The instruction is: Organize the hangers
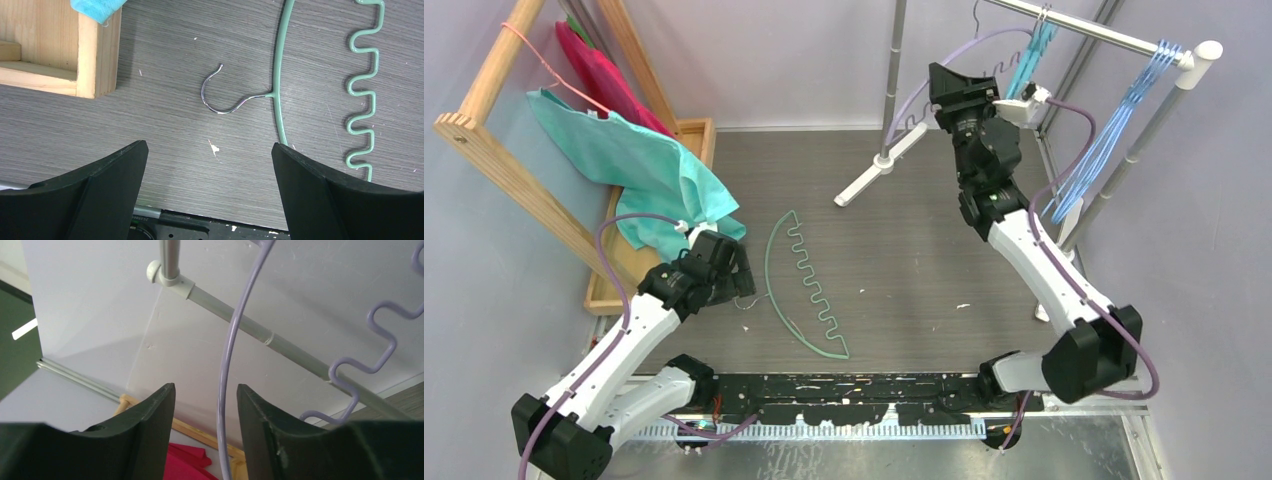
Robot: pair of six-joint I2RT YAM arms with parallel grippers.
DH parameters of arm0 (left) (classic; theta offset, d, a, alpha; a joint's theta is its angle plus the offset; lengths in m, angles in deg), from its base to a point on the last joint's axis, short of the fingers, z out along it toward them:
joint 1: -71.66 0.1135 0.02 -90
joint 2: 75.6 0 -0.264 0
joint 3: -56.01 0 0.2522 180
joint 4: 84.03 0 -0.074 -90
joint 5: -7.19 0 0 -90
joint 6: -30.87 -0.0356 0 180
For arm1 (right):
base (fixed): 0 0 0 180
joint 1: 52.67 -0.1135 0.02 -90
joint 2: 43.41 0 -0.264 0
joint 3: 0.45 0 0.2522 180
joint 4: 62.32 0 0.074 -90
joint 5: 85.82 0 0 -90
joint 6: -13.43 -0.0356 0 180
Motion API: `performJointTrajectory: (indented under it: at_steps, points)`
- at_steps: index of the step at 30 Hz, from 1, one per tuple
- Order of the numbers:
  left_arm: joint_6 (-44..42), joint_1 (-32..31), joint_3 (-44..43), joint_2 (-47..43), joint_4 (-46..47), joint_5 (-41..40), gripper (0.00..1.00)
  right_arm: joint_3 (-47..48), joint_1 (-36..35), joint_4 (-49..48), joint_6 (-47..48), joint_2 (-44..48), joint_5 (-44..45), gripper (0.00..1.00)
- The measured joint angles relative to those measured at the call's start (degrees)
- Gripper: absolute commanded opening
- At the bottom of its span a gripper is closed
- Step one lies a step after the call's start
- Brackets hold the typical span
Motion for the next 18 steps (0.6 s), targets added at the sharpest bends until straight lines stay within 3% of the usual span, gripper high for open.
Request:
performJointTrajectory:
  at_steps: [4, 8, 12, 18]
  points:
    - [0.04, 0.00, -0.07, 0.02, -0.02, 0.00, 0.98, -2.29, 0.02, 1.84, 2.89, 6.05, -0.52, 0.73]
    - [0.17, 0.00, -0.07, 0.61, -0.04, -0.02, 0.98, -5.20, 0.02, 2.49, 6.16, 13.07, -2.97, 0.74]
    - [0.33, 0.00, -0.07, 1.62, -0.04, -0.04, 0.98, -4.50, -1.75, 4.79, 11.69, 17.07, -11.58, 0.73]
    - [1.64, 0.02, -0.59, 2.43, -0.48, -1.33, 0.98, 4.26, -26.75, 17.64, 31.52, 11.02, -15.10, 0.67]
